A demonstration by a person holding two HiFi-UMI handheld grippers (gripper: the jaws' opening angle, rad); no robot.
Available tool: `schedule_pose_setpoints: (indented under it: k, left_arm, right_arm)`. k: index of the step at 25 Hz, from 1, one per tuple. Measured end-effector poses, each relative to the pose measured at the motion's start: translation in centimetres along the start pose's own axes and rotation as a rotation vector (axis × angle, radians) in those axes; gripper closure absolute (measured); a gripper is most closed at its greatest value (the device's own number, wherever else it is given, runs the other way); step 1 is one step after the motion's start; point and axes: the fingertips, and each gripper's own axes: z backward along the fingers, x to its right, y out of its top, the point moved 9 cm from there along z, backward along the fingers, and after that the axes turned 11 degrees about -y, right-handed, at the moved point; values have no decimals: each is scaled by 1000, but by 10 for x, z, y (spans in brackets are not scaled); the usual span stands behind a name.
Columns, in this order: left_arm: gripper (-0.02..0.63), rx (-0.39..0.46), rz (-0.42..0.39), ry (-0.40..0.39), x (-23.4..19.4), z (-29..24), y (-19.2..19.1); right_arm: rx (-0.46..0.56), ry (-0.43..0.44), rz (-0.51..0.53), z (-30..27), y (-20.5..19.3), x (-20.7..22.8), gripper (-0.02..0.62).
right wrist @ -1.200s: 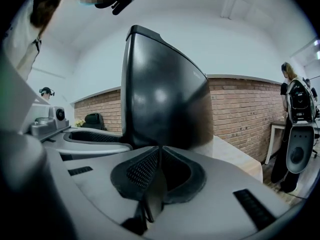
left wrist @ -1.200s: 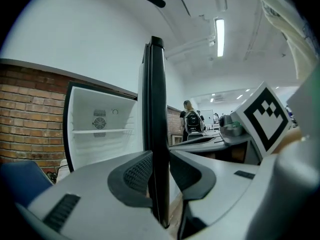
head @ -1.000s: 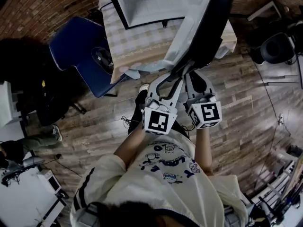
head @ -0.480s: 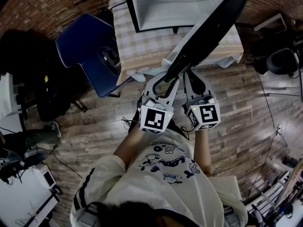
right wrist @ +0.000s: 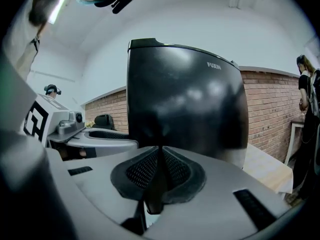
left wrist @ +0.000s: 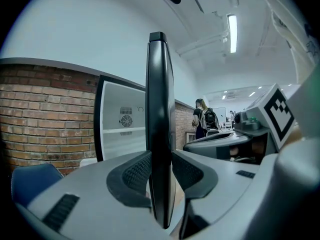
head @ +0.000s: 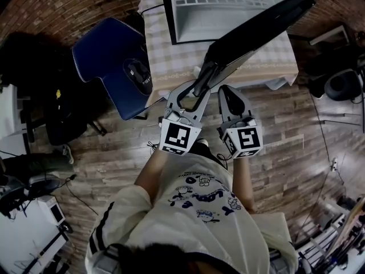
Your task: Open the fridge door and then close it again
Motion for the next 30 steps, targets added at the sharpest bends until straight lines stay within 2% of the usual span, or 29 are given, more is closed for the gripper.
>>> schedule_pose_setpoints:
  k: [11, 20, 30]
  left_arm:
    - [460, 10, 8, 5, -45, -4, 0]
    - [454, 15, 2, -52, -94, -12, -1]
    - [443, 18, 3, -46, -138, -23, 1]
  right_arm:
    - [1, 29, 0, -44, 13, -16, 554]
    - [-2, 50, -1, -84, 22, -27, 554]
    - [-8, 61, 3, -119, 29, -35, 554]
